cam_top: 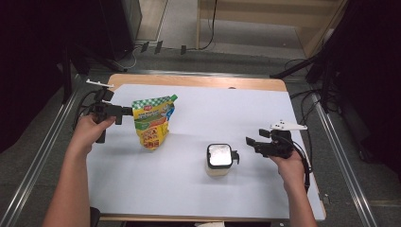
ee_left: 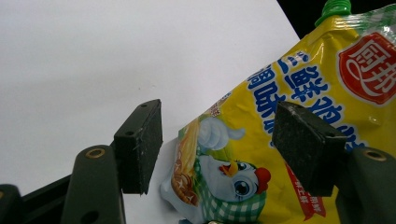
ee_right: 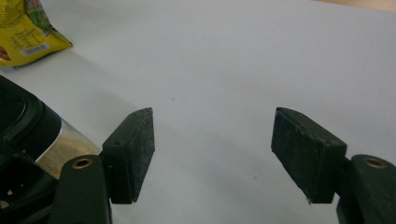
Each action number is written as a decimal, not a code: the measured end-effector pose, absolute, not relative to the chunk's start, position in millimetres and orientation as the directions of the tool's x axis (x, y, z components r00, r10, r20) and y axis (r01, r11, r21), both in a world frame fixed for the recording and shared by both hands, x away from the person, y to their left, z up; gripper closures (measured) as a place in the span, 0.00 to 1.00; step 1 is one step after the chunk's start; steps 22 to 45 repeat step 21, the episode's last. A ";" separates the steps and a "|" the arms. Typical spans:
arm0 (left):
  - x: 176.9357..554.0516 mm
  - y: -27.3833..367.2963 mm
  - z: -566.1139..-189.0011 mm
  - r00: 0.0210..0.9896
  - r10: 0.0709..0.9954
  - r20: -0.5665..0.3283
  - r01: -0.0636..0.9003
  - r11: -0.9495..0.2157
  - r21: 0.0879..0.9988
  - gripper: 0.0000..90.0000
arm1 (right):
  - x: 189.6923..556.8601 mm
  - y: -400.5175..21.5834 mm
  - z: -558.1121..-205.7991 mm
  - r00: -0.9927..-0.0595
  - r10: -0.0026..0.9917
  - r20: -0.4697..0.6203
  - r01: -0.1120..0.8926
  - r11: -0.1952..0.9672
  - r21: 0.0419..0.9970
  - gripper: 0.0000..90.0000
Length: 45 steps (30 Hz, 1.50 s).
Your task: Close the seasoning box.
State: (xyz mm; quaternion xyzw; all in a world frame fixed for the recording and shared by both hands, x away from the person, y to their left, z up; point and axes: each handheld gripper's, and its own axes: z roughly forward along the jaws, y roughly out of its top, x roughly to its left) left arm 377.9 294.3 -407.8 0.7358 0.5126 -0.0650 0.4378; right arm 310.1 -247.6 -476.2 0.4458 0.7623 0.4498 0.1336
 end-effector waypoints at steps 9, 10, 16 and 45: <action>378.3 294.9 -409.4 0.458 0.700 -0.548 0.814 -0.083 0.575 0.37 | 311.2 -248.1 -478.8 -0.561 0.804 0.197 0.571 0.204 0.795 0.33; 378.3 295.1 -409.6 0.457 0.701 -0.547 0.815 -0.083 0.574 0.37 | 311.3 -248.1 -478.9 -0.562 0.803 0.197 0.571 0.205 0.795 0.33; 378.8 295.5 -410.8 0.454 0.706 -0.544 0.815 -0.082 0.574 0.37 | 311.3 -247.1 -479.3 -0.564 0.802 0.196 0.571 0.207 0.795 0.33; 380.2 295.9 -414.2 0.452 0.714 -0.535 0.821 -0.099 0.562 0.37 | 311.6 -246.9 -479.8 -0.568 0.800 0.194 0.570 0.211 0.794 0.33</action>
